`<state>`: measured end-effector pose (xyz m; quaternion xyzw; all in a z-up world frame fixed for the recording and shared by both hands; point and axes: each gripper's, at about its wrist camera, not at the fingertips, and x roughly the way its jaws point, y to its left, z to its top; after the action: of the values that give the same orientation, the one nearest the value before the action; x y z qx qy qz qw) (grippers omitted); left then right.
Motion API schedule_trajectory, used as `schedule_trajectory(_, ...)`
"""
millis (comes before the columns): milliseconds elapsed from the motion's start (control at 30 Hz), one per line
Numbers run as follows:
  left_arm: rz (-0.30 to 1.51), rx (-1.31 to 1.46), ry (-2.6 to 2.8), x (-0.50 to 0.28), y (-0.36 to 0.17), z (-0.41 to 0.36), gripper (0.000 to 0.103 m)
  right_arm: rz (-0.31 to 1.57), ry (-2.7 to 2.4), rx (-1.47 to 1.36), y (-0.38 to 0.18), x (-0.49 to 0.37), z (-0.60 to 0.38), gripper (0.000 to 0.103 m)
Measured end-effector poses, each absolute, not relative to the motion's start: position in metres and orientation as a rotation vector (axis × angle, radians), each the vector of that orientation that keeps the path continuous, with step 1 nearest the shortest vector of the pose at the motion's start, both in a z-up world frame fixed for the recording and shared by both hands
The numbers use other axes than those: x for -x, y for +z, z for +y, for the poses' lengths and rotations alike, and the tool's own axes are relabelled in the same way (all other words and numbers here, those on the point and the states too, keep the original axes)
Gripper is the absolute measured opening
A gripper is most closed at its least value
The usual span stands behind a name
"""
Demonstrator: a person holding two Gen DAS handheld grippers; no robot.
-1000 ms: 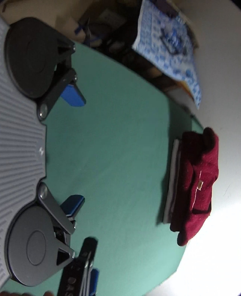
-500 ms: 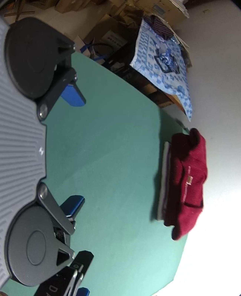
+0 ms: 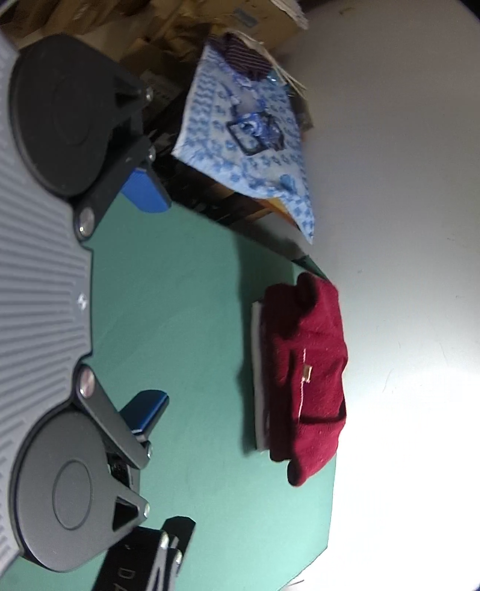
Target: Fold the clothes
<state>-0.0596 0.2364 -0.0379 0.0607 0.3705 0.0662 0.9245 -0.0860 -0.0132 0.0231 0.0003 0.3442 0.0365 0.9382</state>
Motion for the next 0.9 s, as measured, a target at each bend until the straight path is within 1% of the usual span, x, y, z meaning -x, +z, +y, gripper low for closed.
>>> schedule_trajectory(167, 0.801, -0.099, 0.064, 0.043, -0.041, 0.261, 0.102, 0.712, 0.017, 0.011, 0.022, 0.085, 0.013, 0.094)
schedule_trajectory(400, 0.806, -0.128, -0.034, 0.038, -0.042, 0.252, 0.102, 0.672, -0.104, -0.139, 0.032, 0.091, -0.008, 0.094)
schedule_trajectory(533, 0.769, -0.121, -0.067, 0.038, -0.034, 0.232, 0.102, 0.675, -0.206, -0.167, 0.038, 0.085, -0.037, 0.094)
schedule_trajectory(633, 0.747, -0.125, -0.093, 0.038, -0.031, 0.207, 0.102, 0.674, -0.244, -0.118, 0.039, 0.083, -0.054, 0.094)
schedule_trajectory(900, 0.689, -0.185, -0.1, 0.035, -0.022, 0.138, 0.102, 0.663, -0.236, -0.082, 0.042, 0.084, -0.095, 0.094)
